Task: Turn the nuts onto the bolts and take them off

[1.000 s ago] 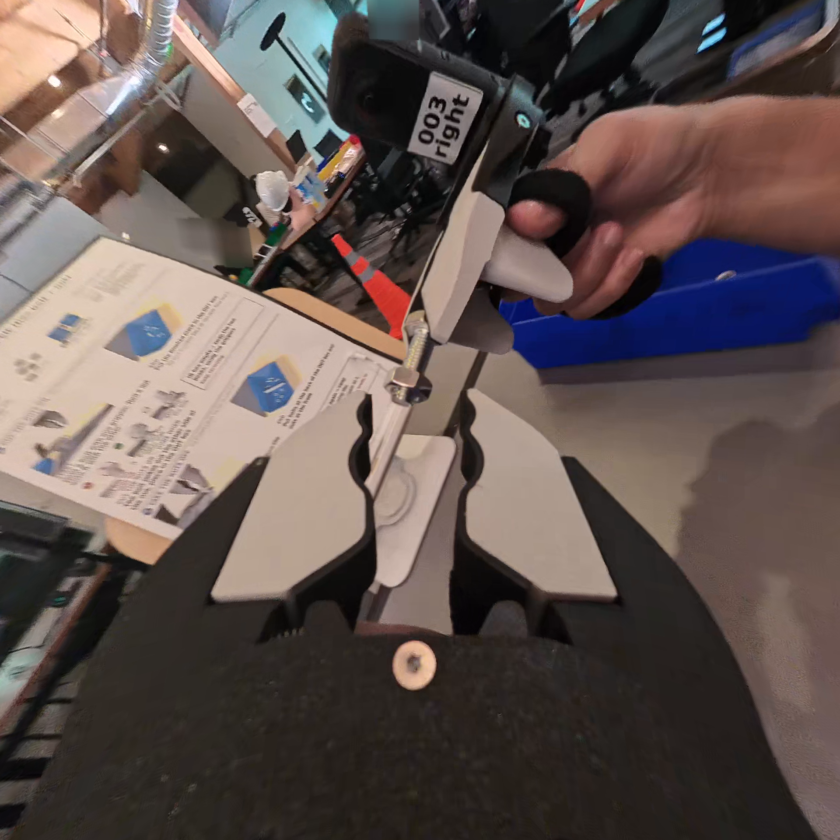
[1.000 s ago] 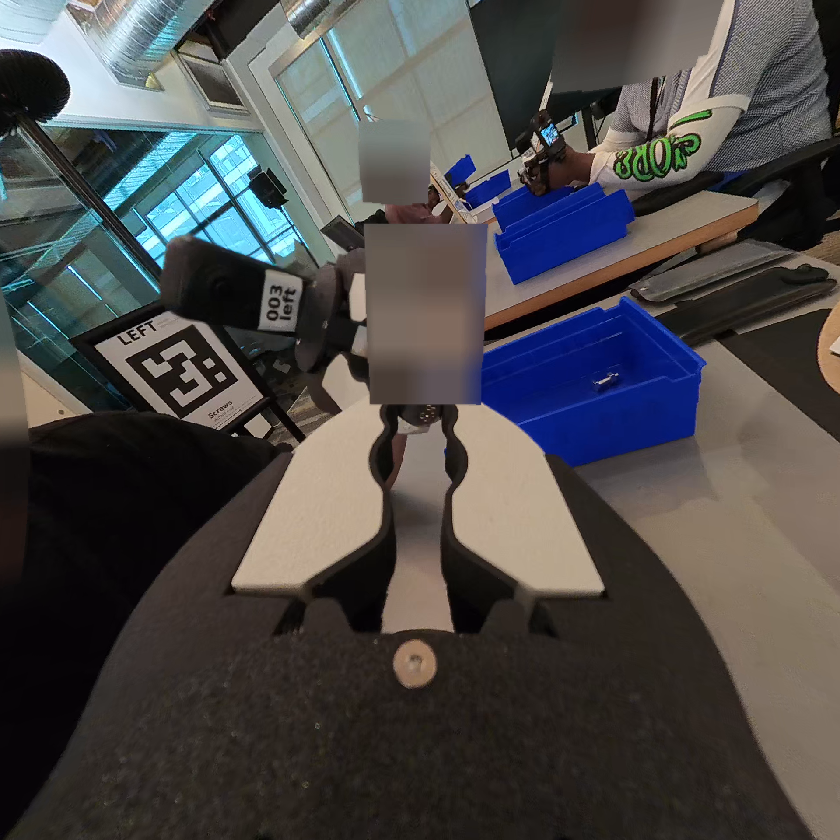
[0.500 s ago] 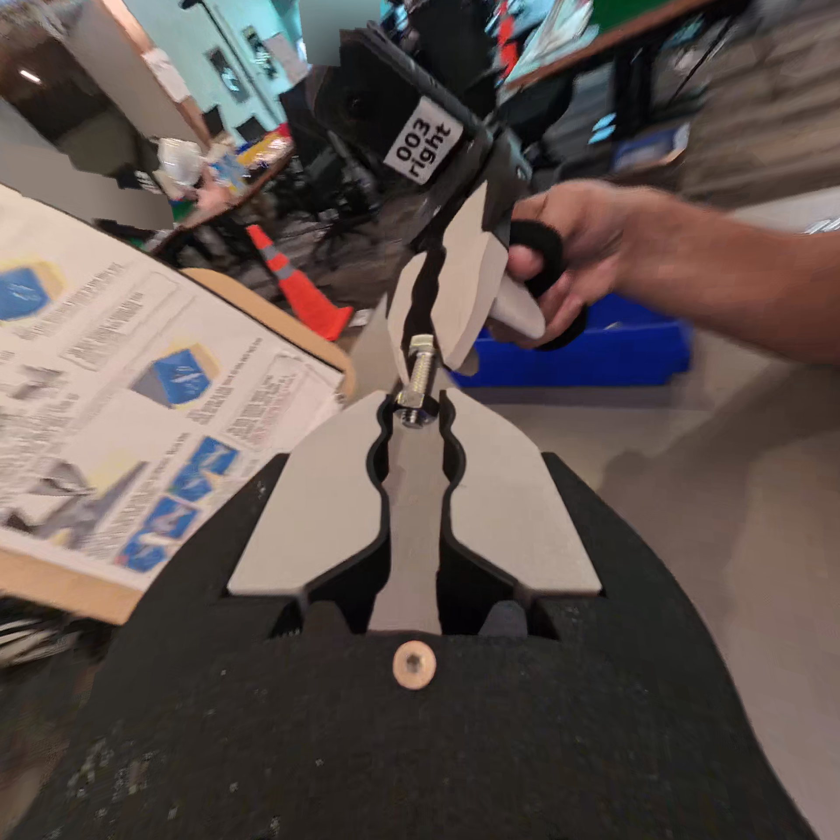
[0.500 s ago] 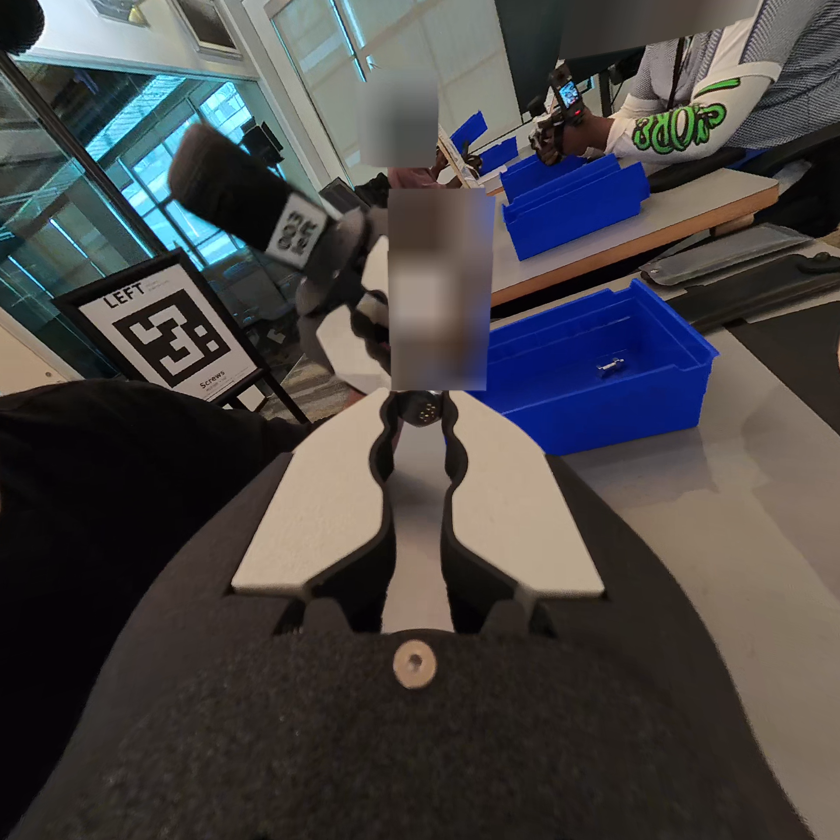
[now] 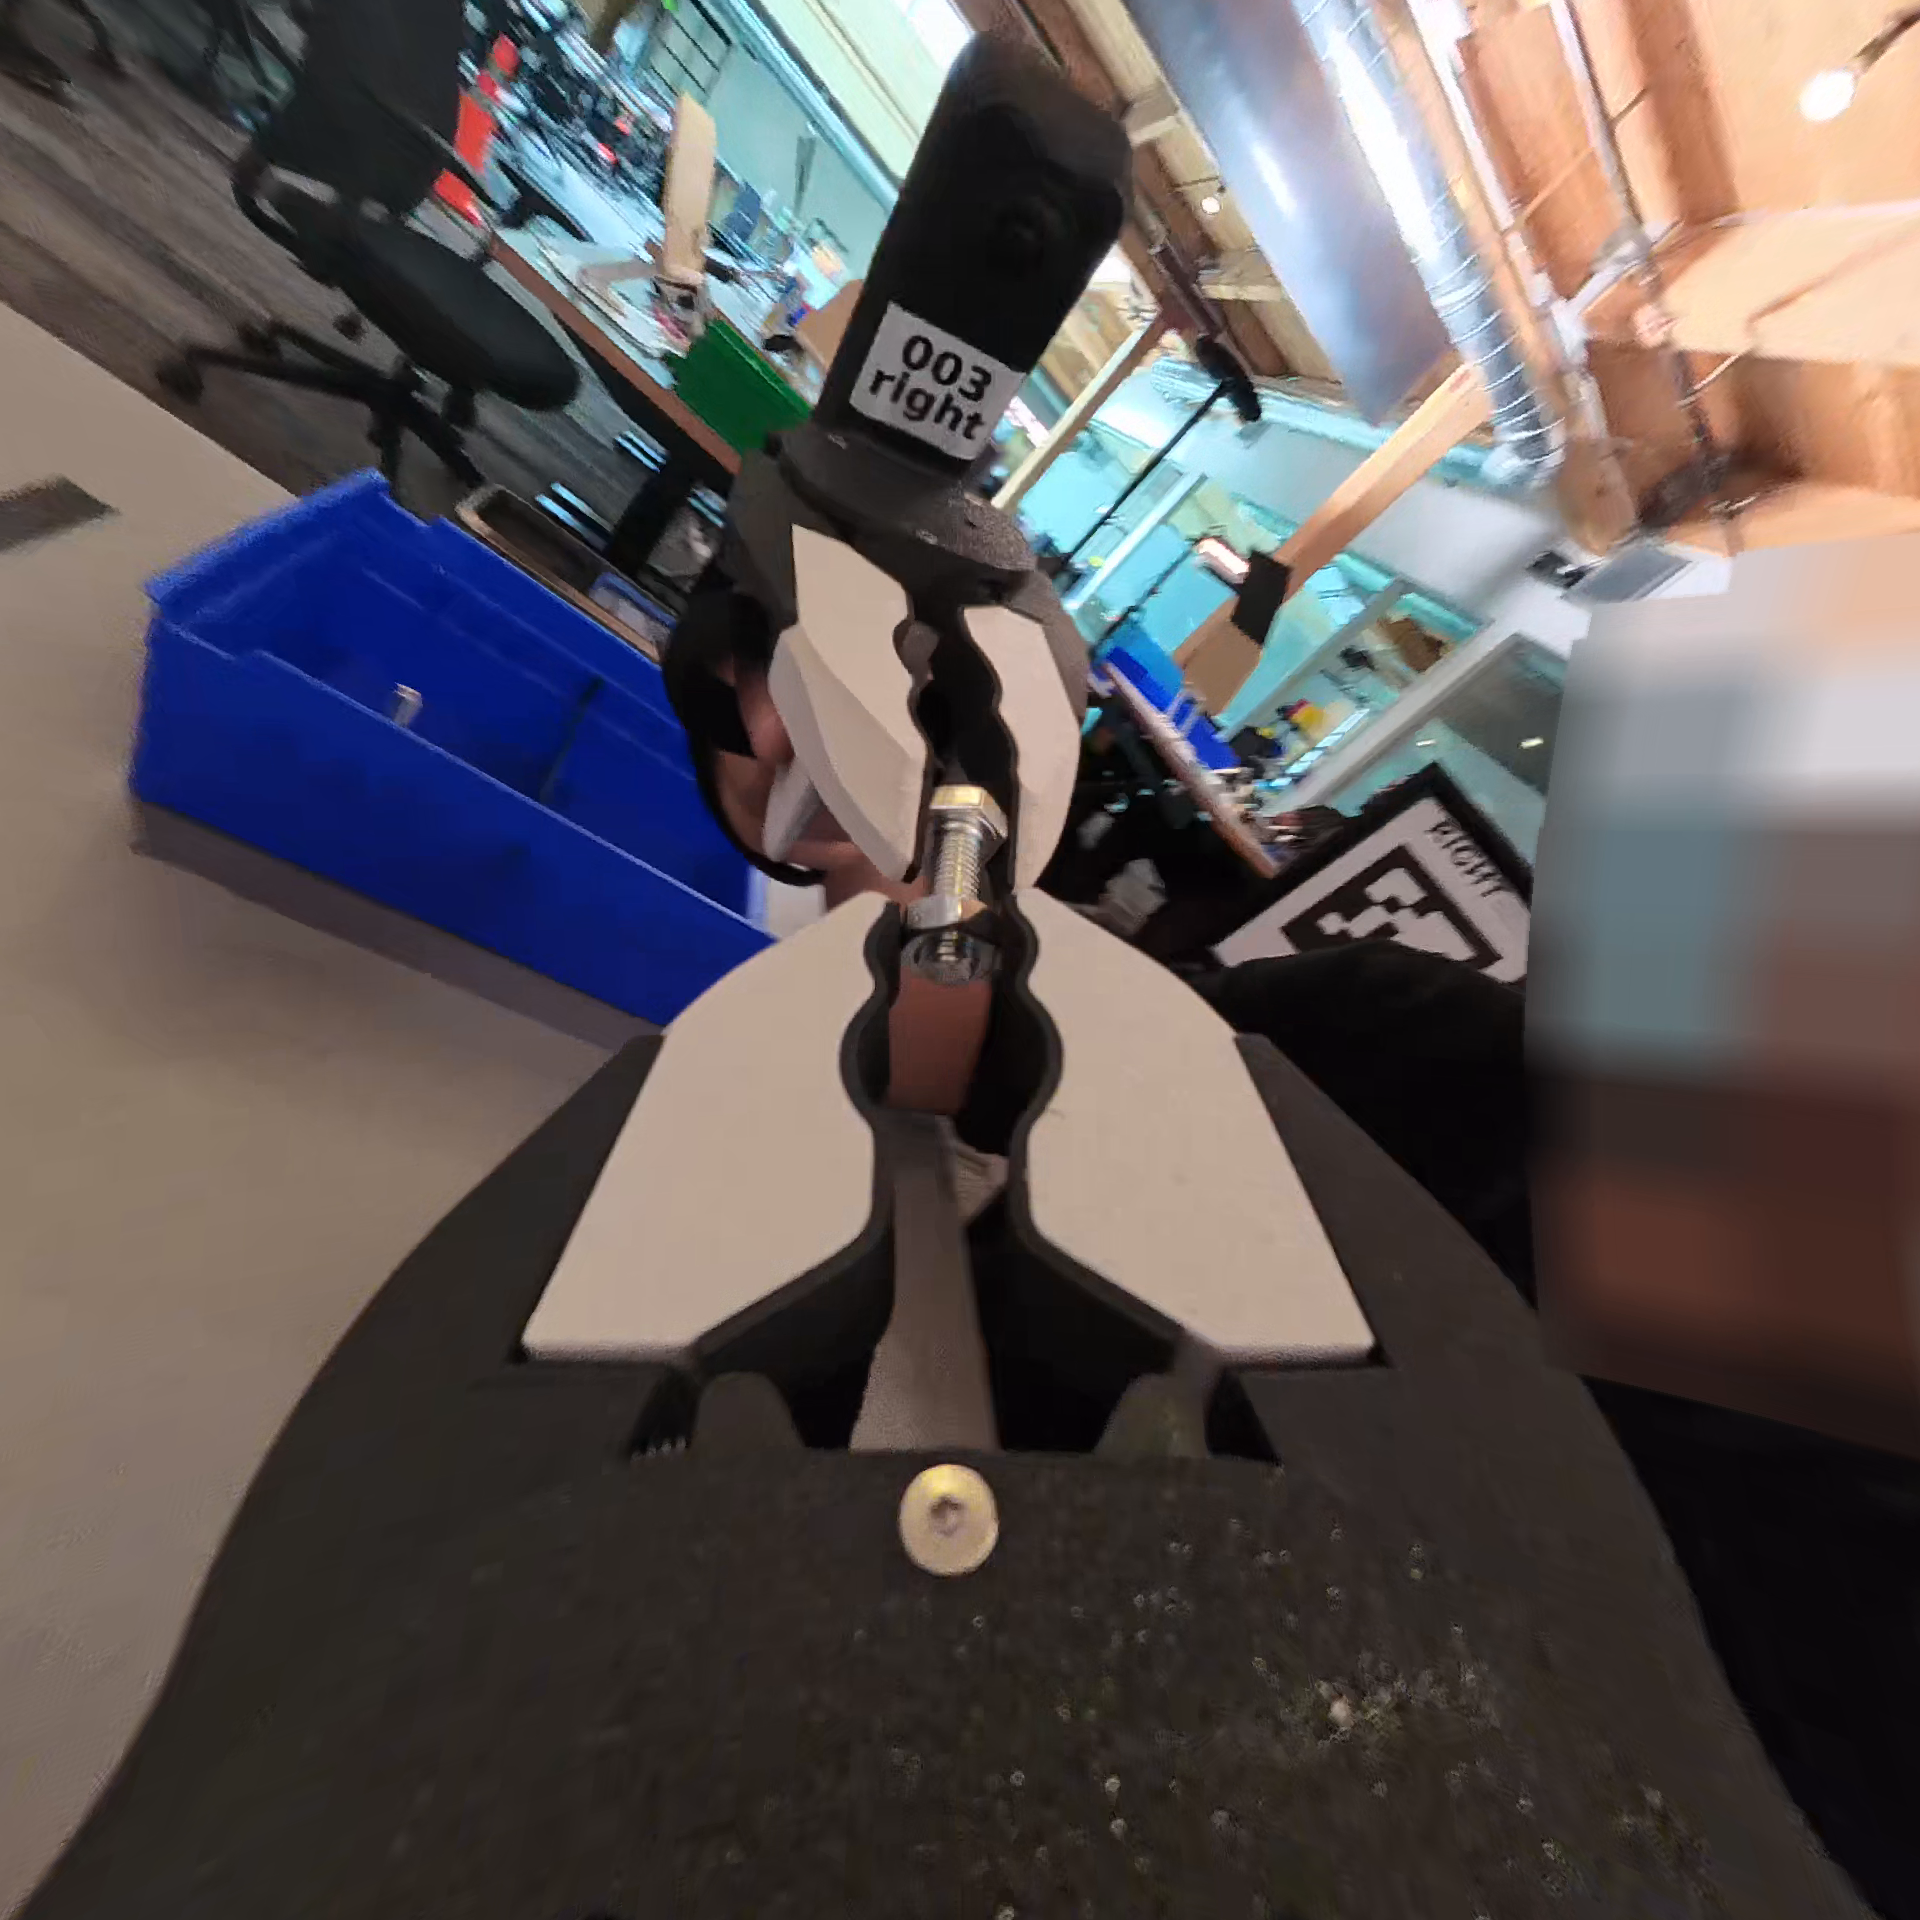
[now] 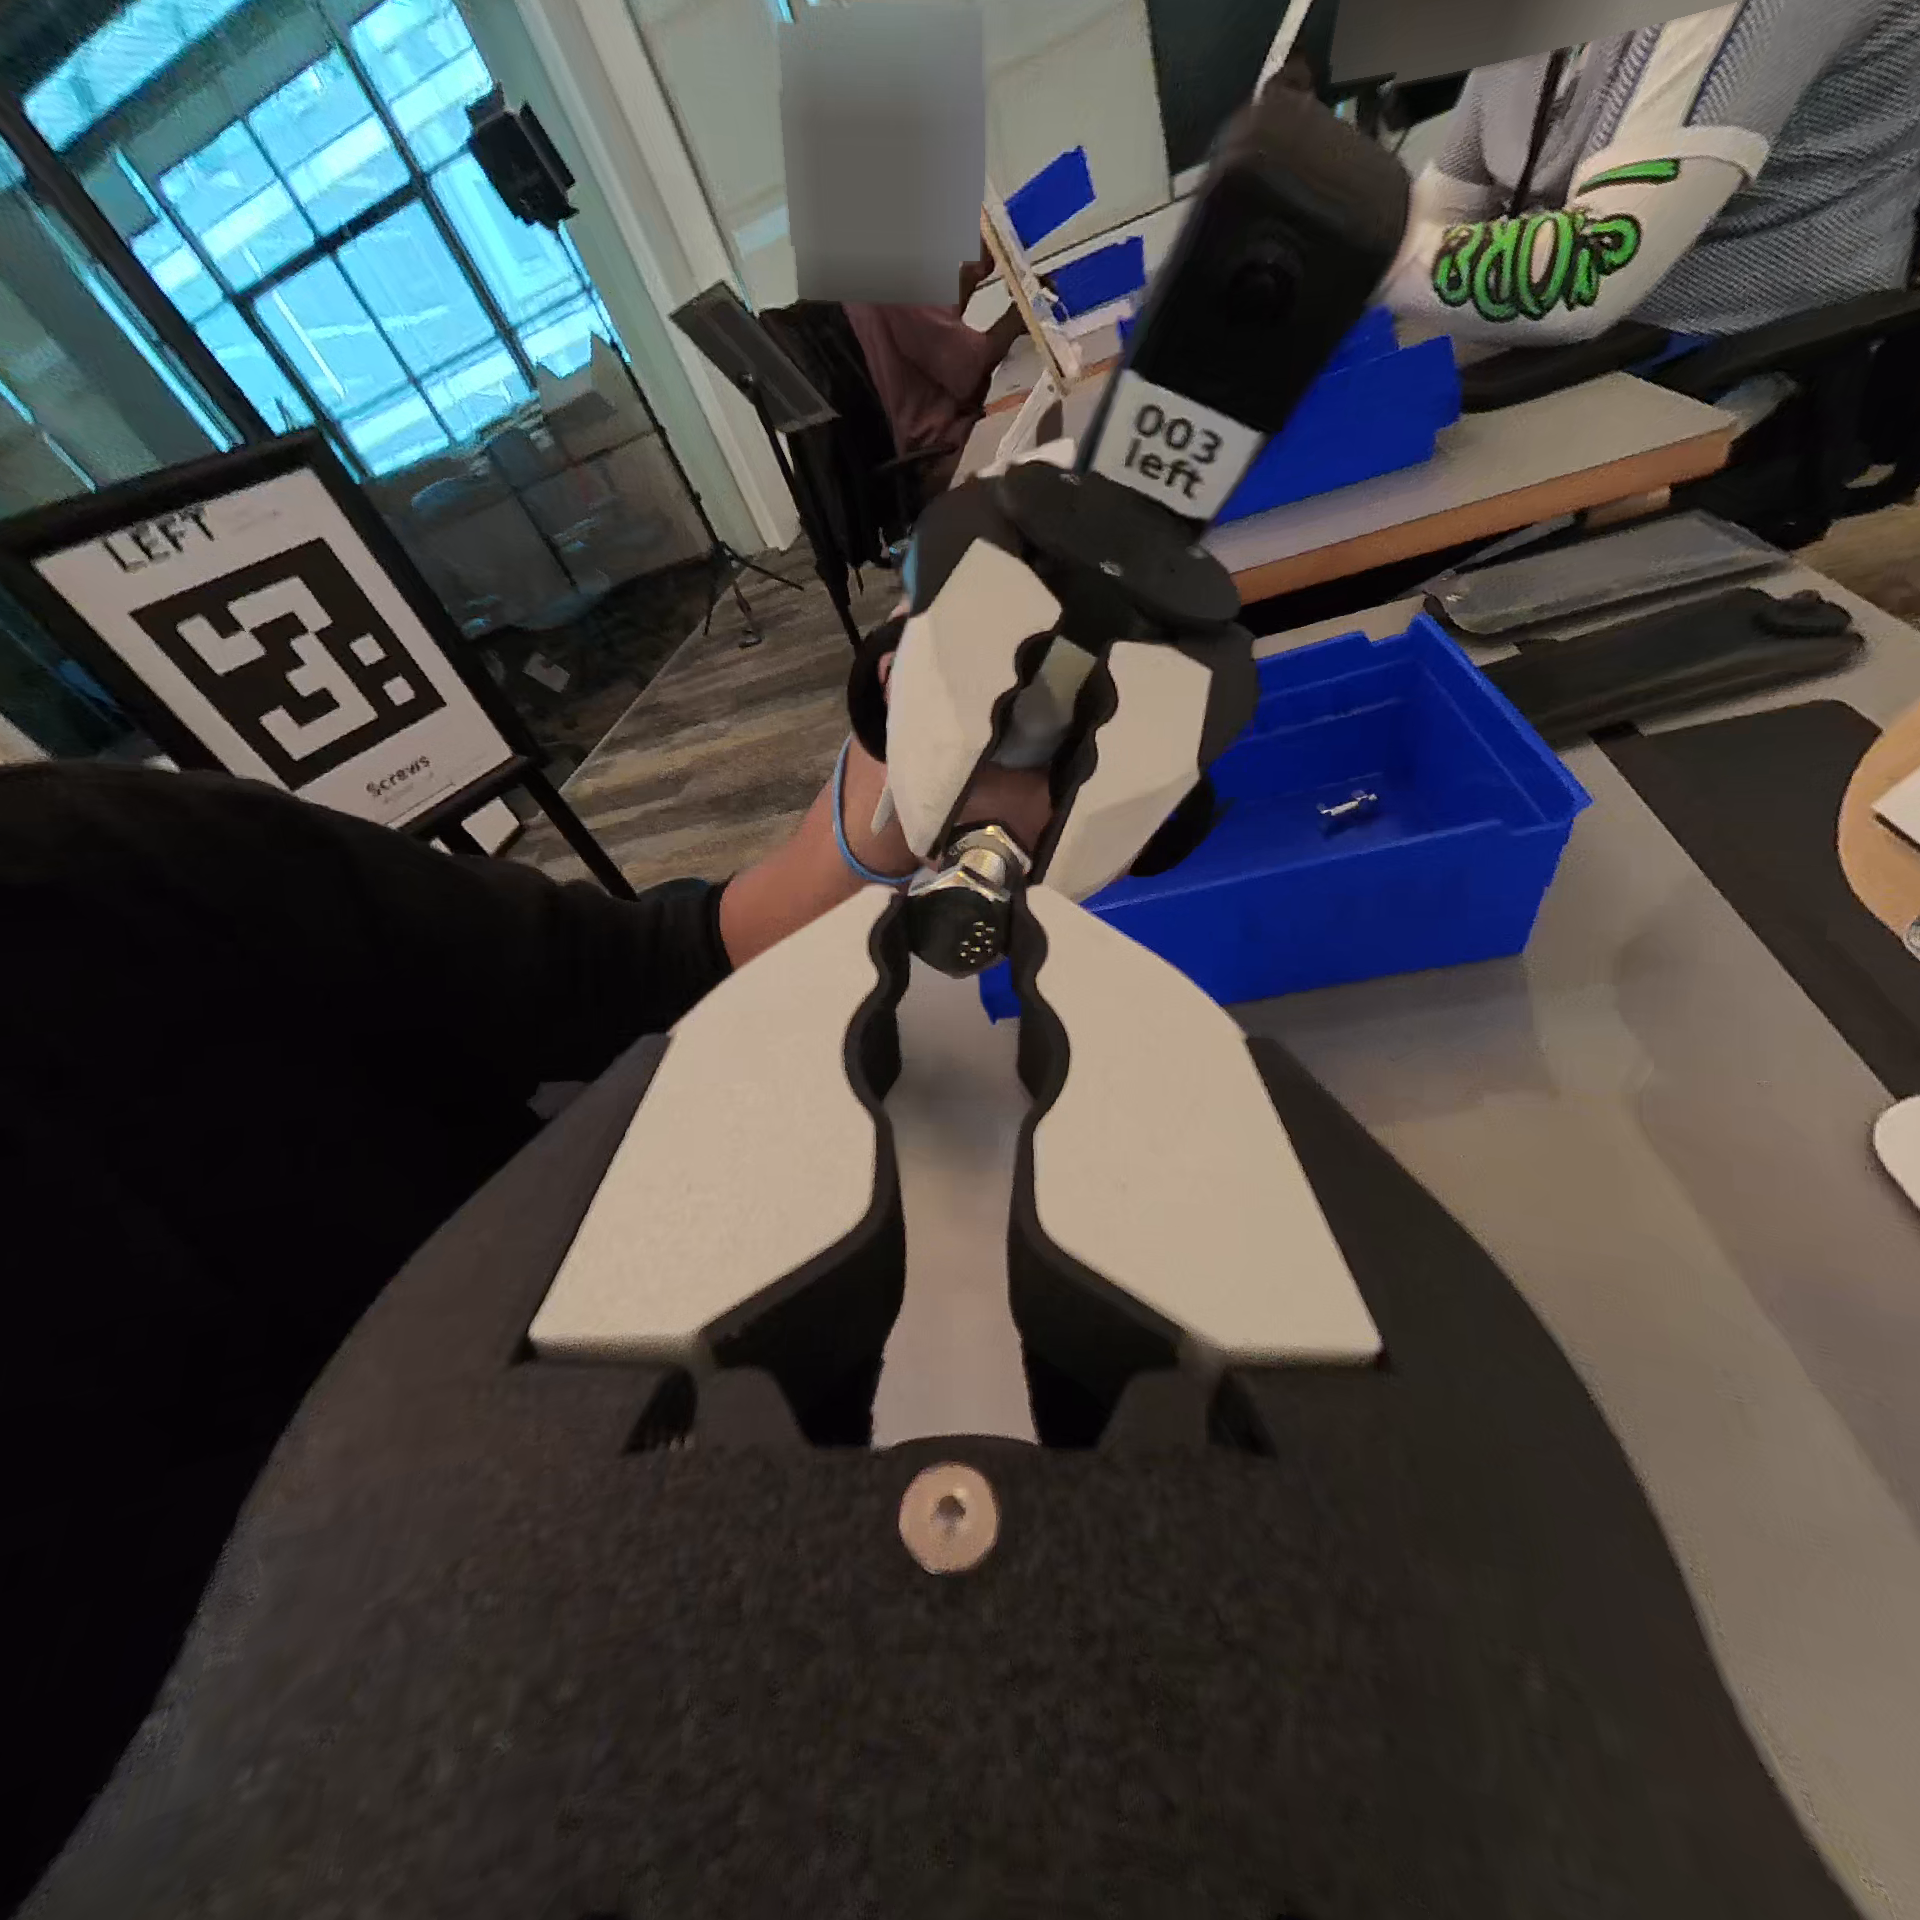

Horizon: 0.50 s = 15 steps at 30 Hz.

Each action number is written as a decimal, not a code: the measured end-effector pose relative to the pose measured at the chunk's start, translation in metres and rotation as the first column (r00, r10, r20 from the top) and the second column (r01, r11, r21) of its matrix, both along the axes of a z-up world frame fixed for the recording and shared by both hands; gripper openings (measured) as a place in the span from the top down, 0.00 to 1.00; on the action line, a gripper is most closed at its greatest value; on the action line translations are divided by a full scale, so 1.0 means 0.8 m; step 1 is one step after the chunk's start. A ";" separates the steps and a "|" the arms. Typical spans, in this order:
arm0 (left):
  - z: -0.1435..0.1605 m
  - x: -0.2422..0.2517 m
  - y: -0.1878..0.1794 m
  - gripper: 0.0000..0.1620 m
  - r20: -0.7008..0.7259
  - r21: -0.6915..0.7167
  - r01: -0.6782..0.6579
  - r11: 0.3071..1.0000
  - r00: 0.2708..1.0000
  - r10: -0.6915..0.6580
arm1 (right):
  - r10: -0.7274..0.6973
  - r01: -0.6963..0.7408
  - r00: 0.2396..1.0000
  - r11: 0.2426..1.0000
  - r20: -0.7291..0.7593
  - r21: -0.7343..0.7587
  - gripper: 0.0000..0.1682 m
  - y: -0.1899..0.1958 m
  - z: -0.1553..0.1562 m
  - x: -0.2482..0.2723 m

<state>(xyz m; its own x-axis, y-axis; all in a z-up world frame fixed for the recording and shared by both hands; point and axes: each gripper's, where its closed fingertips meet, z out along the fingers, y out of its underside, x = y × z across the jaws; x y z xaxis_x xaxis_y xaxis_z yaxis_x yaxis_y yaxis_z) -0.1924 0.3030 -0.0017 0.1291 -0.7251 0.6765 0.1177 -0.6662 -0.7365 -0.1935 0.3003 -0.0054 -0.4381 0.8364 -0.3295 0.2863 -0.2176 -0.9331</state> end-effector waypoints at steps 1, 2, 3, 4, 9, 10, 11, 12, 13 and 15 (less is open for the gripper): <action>0.001 -0.001 0.004 0.89 -0.031 0.056 -0.034 0.998 0.999 0.036 | -0.013 0.013 1.000 1.000 -0.002 -0.028 0.89 0.004 0.001 -0.001; 0.004 -0.002 0.006 0.84 -0.063 0.134 -0.064 0.989 0.995 0.073 | -0.026 0.025 1.000 0.998 -0.001 -0.058 0.89 0.008 0.002 -0.002; 0.009 -0.003 0.008 0.73 -0.092 0.219 -0.098 0.971 0.988 0.120 | -0.037 0.038 0.999 0.996 0.004 -0.082 0.89 0.013 0.002 -0.003; 0.014 -0.006 0.011 0.62 -0.130 0.310 -0.145 0.940 0.973 0.193 | -0.045 0.045 0.999 0.994 0.004 -0.102 0.89 0.017 0.001 -0.004; 0.015 -0.030 0.025 0.68 -0.353 0.778 -0.159 0.608 0.691 0.631 | -0.048 0.046 0.999 0.982 -0.006 -0.181 0.89 0.027 0.005 -0.002; 0.010 -0.033 0.026 0.70 -0.391 0.825 -0.103 0.556 0.608 0.691 | -0.049 0.047 0.999 0.982 -0.005 -0.184 0.89 0.027 0.005 -0.002; 0.006 -0.035 0.028 0.72 -0.415 0.861 -0.042 0.508 0.522 0.745 | -0.048 0.046 0.999 0.981 -0.006 -0.187 0.89 0.027 0.005 -0.002; 0.005 -0.037 0.030 0.73 -0.415 0.889 0.012 0.457 0.441 0.796 | -0.043 0.041 0.999 0.981 -0.006 -0.190 0.89 0.025 0.005 -0.003; 0.002 -0.036 0.030 0.75 -0.419 0.902 0.072 0.425 0.377 0.826 | -0.040 0.038 0.999 0.980 -0.005 -0.194 0.89 0.024 0.005 -0.003; -0.011 -0.028 0.027 0.76 -0.455 0.890 0.184 0.418 0.289 0.842 | -0.035 0.033 0.999 0.981 -0.002 -0.193 0.89 0.022 0.005 -0.004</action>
